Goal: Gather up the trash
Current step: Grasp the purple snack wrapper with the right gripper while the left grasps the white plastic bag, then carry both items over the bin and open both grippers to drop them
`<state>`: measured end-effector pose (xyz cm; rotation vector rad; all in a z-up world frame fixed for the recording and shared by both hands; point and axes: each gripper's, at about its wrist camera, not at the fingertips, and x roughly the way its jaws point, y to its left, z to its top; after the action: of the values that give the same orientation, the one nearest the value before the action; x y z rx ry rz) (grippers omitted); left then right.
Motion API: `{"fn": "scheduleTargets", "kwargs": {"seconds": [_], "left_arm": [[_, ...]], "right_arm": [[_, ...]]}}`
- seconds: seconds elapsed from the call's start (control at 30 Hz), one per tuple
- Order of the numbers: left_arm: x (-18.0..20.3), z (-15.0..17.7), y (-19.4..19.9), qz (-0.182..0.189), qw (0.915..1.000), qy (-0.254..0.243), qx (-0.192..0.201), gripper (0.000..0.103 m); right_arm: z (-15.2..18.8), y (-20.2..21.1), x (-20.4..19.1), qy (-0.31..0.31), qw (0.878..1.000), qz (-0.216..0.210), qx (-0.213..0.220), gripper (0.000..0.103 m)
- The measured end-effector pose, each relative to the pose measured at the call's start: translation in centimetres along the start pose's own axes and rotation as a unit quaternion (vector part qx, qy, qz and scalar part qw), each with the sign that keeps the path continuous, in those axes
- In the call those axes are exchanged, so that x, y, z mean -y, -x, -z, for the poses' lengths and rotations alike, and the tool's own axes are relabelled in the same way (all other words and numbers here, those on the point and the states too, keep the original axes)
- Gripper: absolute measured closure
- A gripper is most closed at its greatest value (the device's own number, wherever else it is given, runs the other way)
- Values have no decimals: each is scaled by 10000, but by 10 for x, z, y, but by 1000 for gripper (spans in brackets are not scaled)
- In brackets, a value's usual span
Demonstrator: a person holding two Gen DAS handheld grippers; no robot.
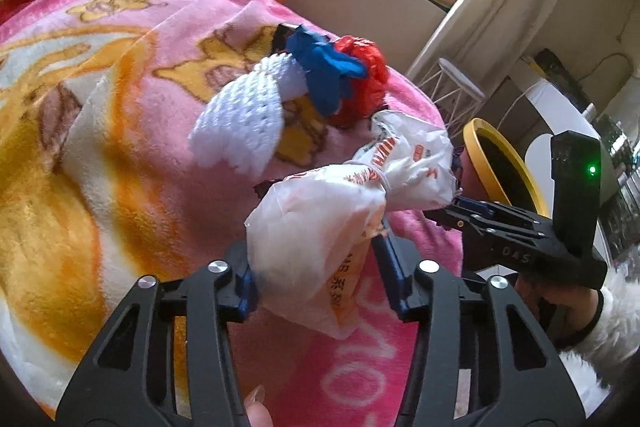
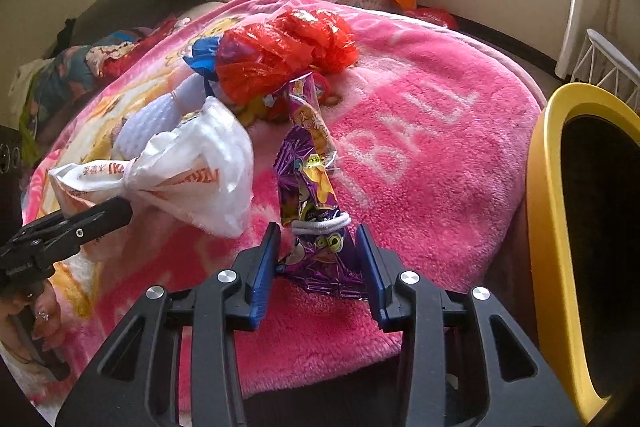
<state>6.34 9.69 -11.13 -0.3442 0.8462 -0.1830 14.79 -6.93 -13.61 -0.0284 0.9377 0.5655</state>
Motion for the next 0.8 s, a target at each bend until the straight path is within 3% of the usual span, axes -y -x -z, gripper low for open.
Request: {"fn": "scheduleTargets", "kwargs": {"seconds": [0.23, 0.8], "left_arm": [[17, -7, 5, 60, 9999, -128, 92, 69], [49, -23, 21, 103, 9989, -282, 367, 69]], "right_arm": [[-3, 17, 9, -129, 9997, 44, 190, 66], [-8, 65, 20, -286, 9964, 244, 761, 66]]}}
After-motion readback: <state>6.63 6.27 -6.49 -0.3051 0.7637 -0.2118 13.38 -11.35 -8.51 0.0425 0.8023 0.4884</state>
